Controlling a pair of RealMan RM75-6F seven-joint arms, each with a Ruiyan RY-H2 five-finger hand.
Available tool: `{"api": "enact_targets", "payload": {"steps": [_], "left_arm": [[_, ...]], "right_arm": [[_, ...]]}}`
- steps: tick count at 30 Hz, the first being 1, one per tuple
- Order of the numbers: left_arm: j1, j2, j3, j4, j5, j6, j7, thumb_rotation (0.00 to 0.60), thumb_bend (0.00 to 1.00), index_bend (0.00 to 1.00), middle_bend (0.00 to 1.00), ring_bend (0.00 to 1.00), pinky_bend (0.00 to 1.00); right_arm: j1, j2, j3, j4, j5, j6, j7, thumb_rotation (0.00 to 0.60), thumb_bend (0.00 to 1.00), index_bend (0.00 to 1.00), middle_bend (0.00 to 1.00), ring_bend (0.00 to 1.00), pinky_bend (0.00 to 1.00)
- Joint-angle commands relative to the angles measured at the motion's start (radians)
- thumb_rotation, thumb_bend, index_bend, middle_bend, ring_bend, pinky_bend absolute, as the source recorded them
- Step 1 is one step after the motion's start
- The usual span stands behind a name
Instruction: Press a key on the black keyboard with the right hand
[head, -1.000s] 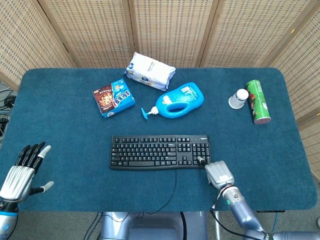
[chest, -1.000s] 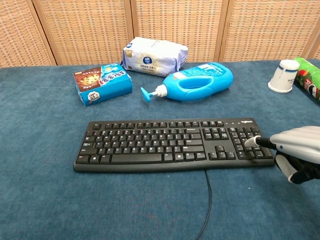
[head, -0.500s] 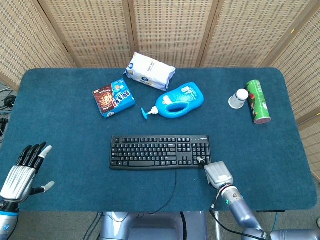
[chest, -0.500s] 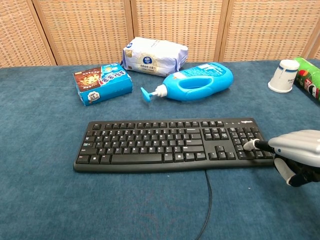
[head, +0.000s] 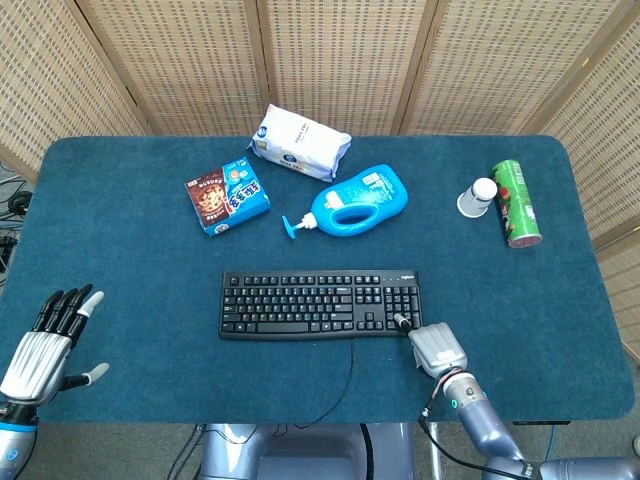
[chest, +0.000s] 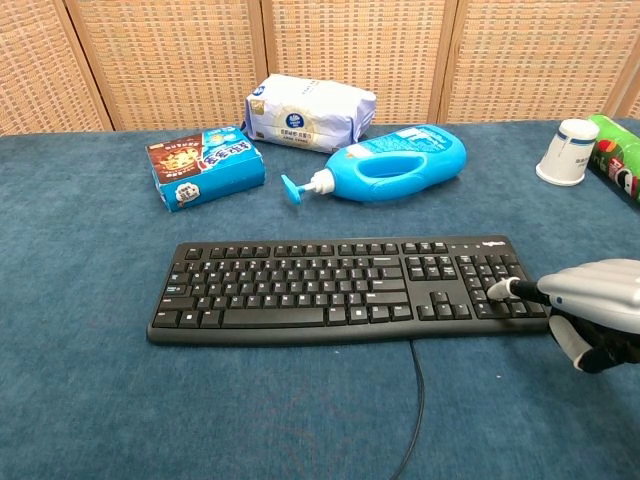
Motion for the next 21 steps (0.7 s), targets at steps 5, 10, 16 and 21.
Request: {"api": "enact_targets", "payload": {"steps": [5, 10, 16, 21], "left_arm": [[0.0, 0.003, -0.002, -0.001, -0.001, 0.002, -0.004, 0.6, 0.0, 0.0, 0.0, 0.0, 0.0], [0.0, 0.003, -0.003, 0.001, -0.002, 0.003, -0.008, 0.6, 0.0, 0.0, 0.0, 0.0, 0.0], [-0.001, 0.003, -0.002, 0.0, -0.001, 0.002, -0.007, 0.6, 0.0, 0.0, 0.0, 0.0, 0.0], [0.001, 0.001, -0.003, 0.003, 0.0, 0.007, -0.009, 0.6, 0.0, 0.0, 0.0, 0.0, 0.0]], "right_arm": [[0.003, 0.003, -0.003, -0.008, -0.004, 0.015, -0.002, 0.6, 0.93, 0.07, 0.7, 0.68, 0.49], [-0.007, 0.032, -0.005, -0.043, -0.049, 0.054, 0.006, 0.6, 0.93, 0.07, 0.7, 0.68, 0.49], [-0.048, 0.099, -0.015, -0.11, -0.187, 0.144, 0.044, 0.6, 0.87, 0.07, 0.58, 0.55, 0.49], [-0.132, 0.16, -0.064, -0.133, -0.39, 0.256, 0.132, 0.6, 0.59, 0.05, 0.3, 0.28, 0.47]]}}
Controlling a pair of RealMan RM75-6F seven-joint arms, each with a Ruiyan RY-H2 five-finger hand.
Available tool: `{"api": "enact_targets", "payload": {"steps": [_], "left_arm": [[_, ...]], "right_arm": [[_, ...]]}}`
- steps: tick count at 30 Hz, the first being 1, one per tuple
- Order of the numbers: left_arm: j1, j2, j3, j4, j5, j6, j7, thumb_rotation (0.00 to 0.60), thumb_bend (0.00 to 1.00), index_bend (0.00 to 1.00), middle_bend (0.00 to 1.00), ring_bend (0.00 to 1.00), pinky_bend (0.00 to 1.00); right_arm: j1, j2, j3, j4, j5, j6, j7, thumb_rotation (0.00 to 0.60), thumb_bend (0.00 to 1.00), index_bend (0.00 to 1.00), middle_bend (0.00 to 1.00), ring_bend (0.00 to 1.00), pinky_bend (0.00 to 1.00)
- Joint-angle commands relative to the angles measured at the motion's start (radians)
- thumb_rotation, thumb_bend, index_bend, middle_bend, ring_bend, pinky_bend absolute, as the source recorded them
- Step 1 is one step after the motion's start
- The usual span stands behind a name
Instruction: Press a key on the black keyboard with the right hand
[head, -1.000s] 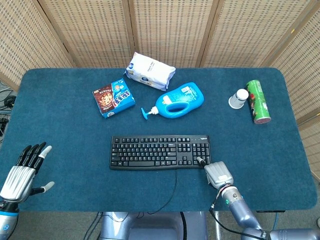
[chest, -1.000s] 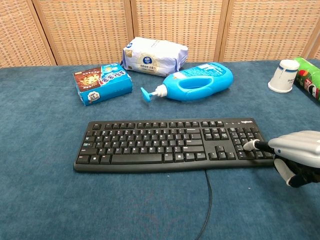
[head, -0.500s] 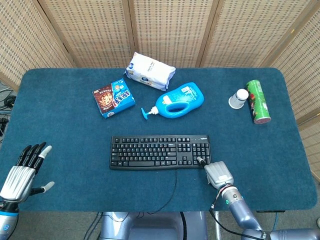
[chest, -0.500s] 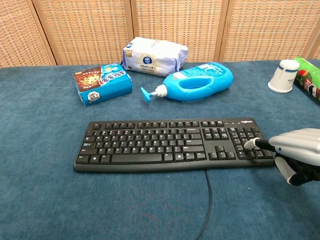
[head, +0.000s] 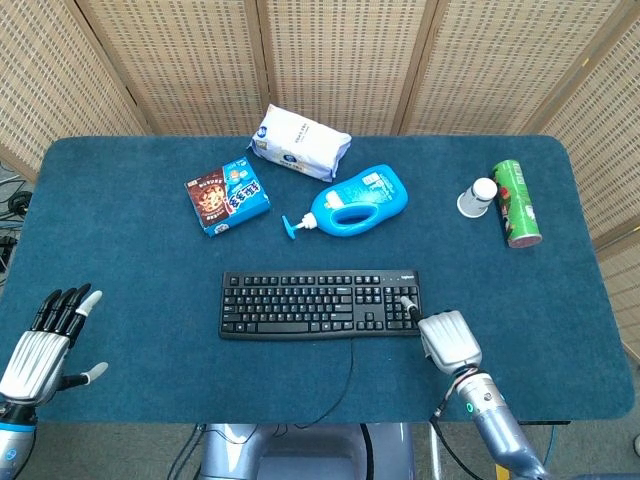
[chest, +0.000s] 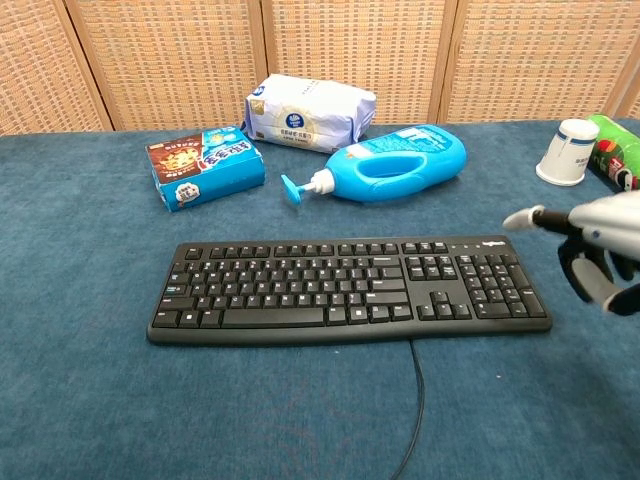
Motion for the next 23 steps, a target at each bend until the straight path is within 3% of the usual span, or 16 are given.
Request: {"api": "enact_targets", "payload": {"steps": [1, 4, 7, 10, 13, 23], "left_arm": [[0.0, -0.001, -0.001, 0.002, -0.001, 0.001, -0.001, 0.6, 0.0, 0.0, 0.0, 0.0, 0.0], [-0.001, -0.002, -0.001, 0.004, -0.003, -0.003, -0.002, 0.6, 0.0, 0.0, 0.0, 0.0, 0.0], [-0.003, -0.002, -0.001, 0.004, -0.004, -0.006, -0.002, 0.6, 0.0, 0.0, 0.0, 0.0, 0.0], [-0.003, -0.004, -0.001, 0.008, -0.004, -0.007, -0.002, 0.6, 0.0, 0.0, 0.0, 0.0, 0.0], [-0.002, -0.008, 0.001, 0.012, -0.002, -0.006, 0.001, 0.6, 0.0, 0.0, 0.0, 0.0, 0.0], [-0.003, -0.016, 0.001, 0.013, -0.001, -0.008, 0.01, 0.6, 0.0, 0.0, 0.0, 0.0, 0.0]], "right_arm": [[-0.09, 0.061, -0.051, -0.013, -0.19, 0.109, 0.114, 0.6, 0.52, 0.03, 0.23, 0.21, 0.45], [-0.157, 0.075, -0.087, 0.056, -0.329, 0.18, 0.238, 0.6, 0.42, 0.0, 0.06, 0.06, 0.38], [-0.2, 0.073, -0.101, 0.119, -0.4, 0.233, 0.312, 0.6, 0.36, 0.0, 0.0, 0.0, 0.27], [-0.259, 0.057, -0.115, 0.229, -0.485, 0.315, 0.412, 0.6, 0.32, 0.0, 0.0, 0.0, 0.13], [-0.299, 0.039, -0.111, 0.314, -0.539, 0.382, 0.476, 0.6, 0.31, 0.0, 0.0, 0.0, 0.07], [-0.39, -0.01, -0.086, 0.485, -0.623, 0.466, 0.575, 0.6, 0.31, 0.0, 0.0, 0.0, 0.03]]}}
